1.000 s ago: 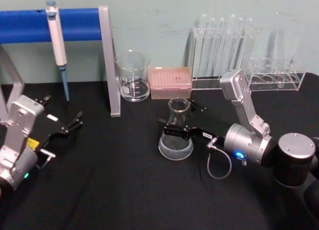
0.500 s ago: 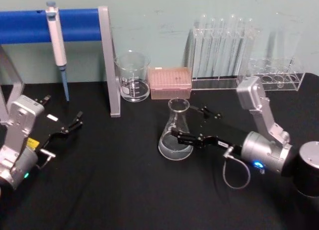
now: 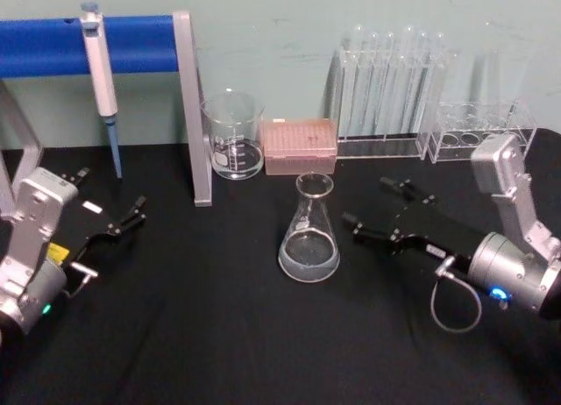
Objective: Grasp the erlenmeyer flask with one hand, shake it three times, then place it back.
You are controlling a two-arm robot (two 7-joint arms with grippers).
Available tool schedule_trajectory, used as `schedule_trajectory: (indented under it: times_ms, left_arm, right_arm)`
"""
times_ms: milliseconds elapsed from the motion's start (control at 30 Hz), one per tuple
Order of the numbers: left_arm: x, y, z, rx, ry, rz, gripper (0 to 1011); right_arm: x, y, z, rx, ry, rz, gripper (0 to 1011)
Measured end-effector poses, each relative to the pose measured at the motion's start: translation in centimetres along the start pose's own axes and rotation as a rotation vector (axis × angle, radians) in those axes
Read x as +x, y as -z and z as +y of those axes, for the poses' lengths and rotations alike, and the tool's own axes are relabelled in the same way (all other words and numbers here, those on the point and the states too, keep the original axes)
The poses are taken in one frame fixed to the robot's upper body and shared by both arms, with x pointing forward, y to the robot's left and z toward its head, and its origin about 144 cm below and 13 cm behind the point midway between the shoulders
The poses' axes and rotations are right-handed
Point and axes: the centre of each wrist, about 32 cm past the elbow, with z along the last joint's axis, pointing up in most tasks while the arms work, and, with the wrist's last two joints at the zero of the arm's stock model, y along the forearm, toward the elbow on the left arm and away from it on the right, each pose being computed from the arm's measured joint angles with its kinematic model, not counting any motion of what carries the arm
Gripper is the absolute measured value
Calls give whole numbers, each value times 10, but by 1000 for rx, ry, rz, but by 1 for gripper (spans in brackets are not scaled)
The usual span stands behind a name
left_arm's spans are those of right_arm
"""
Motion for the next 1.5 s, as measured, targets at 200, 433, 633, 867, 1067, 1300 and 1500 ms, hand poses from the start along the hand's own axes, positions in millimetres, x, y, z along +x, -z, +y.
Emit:
schedule_trajectory:
  times_ms: [200,433,633,867,1067,1300,1500]
  left_arm:
    - [0,0,0,0,0,0,1001]
    - [0,0,0,0,0,0,1001]
    - [0,0,0,0,0,0,1001]
    - [0,0,0,0,0,0,1001]
    - [0,0,0,0,0,0,1001]
    - [0,0,0,0,0,0,1001]
    - [0,0,0,0,0,0,1001]
  right_arm:
    - [5,-5,-4,48,141,10,1003]
    - [3,-5,11,95,329,48,1003]
    - [2,3,34,98,463,52,1003]
    - [4,20,56,56,537,44,1003]
    - [7,35,65,8,556,22,1002]
    - [8,42,69,-22,554,19,1003]
    - [8,46,70,-42,554,14,1003]
